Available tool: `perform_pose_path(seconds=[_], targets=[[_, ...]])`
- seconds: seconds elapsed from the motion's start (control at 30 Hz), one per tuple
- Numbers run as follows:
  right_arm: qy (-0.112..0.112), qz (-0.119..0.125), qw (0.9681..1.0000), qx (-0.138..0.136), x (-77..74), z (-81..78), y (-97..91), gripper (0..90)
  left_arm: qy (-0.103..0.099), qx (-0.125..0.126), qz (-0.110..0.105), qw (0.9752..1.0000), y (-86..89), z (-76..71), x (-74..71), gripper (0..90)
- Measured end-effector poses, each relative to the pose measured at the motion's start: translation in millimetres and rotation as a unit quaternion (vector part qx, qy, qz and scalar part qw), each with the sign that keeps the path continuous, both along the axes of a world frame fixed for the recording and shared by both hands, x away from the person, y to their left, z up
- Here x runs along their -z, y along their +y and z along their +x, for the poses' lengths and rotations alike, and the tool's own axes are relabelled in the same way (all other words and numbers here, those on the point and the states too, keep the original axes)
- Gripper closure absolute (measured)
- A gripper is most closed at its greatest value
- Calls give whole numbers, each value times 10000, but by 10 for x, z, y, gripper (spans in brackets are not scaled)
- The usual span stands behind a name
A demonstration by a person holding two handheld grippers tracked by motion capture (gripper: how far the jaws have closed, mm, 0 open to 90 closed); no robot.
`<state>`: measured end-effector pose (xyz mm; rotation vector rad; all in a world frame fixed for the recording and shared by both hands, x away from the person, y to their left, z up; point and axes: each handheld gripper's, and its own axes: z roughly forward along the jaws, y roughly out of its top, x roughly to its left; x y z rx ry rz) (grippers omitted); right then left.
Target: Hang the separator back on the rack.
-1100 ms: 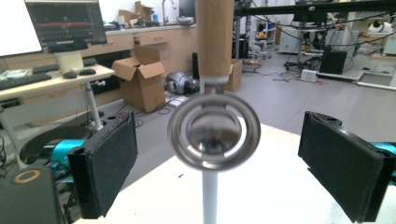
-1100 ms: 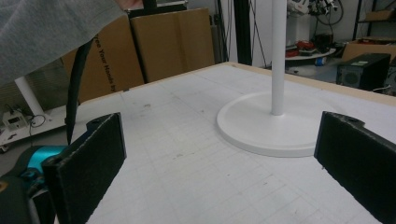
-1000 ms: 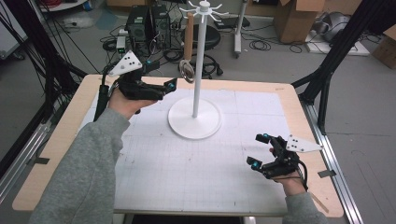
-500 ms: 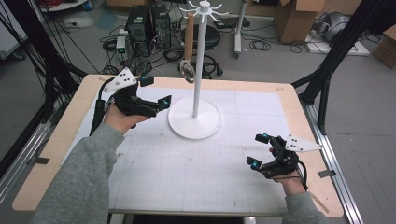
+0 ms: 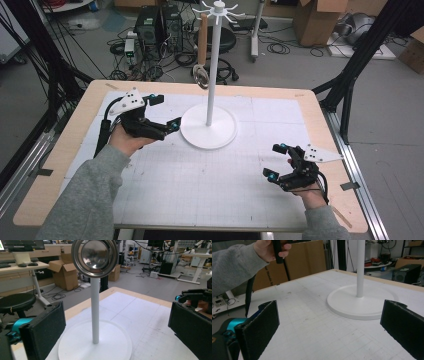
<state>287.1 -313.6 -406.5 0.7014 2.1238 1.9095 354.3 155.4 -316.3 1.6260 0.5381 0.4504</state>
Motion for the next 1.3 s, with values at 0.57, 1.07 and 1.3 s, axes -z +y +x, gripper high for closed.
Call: perform_pose_path(seconds=[0.57, 1.07, 1.3], targets=[[-45, -31, 9999, 140, -5, -5, 10, 12, 240, -258, -155, 9993, 266, -120, 337, 17], [-72, -22, 9996, 260, -2, 20, -25, 12, 515, -323, 37, 9981, 446, -343, 585, 17], [-35, -96, 9992, 384, 4, 26, -34, 12, 544, -510, -62, 9972, 594, -405, 675, 17]])
